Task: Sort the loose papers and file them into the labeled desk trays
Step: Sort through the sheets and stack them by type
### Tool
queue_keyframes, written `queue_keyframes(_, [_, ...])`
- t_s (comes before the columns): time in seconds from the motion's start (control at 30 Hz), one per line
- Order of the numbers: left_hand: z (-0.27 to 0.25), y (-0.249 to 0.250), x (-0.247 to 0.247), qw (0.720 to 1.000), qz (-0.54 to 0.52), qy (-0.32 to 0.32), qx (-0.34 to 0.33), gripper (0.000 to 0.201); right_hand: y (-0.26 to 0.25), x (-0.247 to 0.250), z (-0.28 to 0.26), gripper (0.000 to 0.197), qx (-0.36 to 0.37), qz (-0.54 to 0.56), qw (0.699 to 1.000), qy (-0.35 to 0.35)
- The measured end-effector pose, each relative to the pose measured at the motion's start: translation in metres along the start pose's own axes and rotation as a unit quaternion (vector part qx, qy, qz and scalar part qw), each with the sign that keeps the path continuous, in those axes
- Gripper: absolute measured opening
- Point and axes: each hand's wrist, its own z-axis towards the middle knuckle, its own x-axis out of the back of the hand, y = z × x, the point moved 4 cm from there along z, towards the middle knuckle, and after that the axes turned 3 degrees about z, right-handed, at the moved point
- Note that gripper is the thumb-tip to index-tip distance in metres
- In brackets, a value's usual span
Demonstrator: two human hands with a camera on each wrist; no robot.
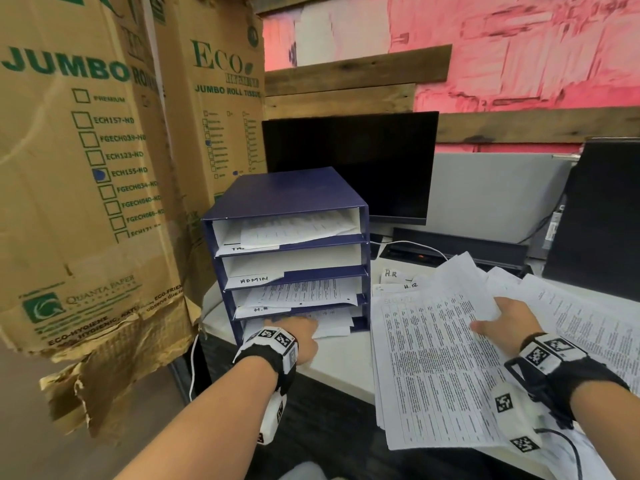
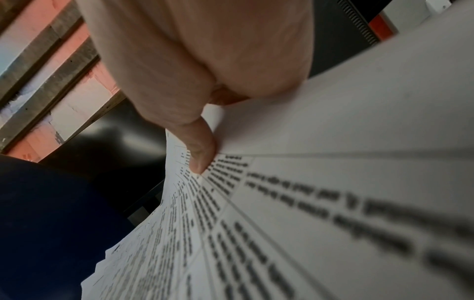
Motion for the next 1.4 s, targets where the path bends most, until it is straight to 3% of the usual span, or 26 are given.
queue_keyframes(0.07, [0.004, 0.002, -0.012, 0.999, -0.004, -0.032, -0.001, 0.048, -0.001, 0.0, -0.001, 0.042, 0.003, 0.001, 1.0, 0.0])
queue_keyframes(0.27, [0.017, 0.002, -0.024, 0.996, -0.061, -0.056, 0.025, 0.059, -0.005, 0.007, -0.009, 0.033, 0.013, 0.032, 0.999, -0.001])
queue_keyframes(0.47, [0.009, 0.012, -0.006, 0.996, 0.0, 0.07, 0.05, 0.057, -0.012, 0.017, -0.017, 0.034, 0.032, 0.067, 0.997, -0.007])
queue_keyframes(0.63, [0.01, 0.02, -0.009, 0.997, -0.026, 0.002, 0.066, 0.07, -0.013, 0.019, -0.02, 0.032, 0.043, 0.073, 0.996, -0.018])
queue_keyframes(0.73, [0.005, 0.028, 0.004, 0.999, -0.027, 0.037, 0.02, 0.062, -0.012, 0.024, -0.023, 0.032, 0.048, 0.095, 0.994, -0.019])
queue_keyframes(0.83, [-0.007, 0.051, 0.022, 0.986, -0.127, 0.082, -0.067, 0.048, -0.009, 0.029, -0.026, 0.032, 0.049, 0.107, 0.993, -0.021])
queue_keyframes(1.0, [-0.021, 0.099, 0.043, 0.937, -0.32, 0.035, -0.135, 0.028, -0.006, 0.035, -0.03, 0.033, 0.066, 0.124, 0.99, -0.027])
queue_keyframes(1.07, [-0.018, 0.111, 0.045, 0.918, -0.367, 0.045, -0.142, 0.03, -0.002, 0.04, -0.032, 0.029, 0.062, 0.139, 0.988, -0.026])
queue_keyframes(1.2, [-0.004, 0.115, 0.047, 0.897, -0.419, 0.129, -0.062, 0.025, 0.011, 0.049, -0.032, 0.014, 0.042, 0.181, 0.981, -0.052])
queue_keyframes(1.4, [0.002, 0.124, 0.049, 0.906, -0.395, 0.148, -0.024, 0.027, 0.026, 0.049, -0.027, 0.025, 0.031, 0.155, 0.983, -0.097])
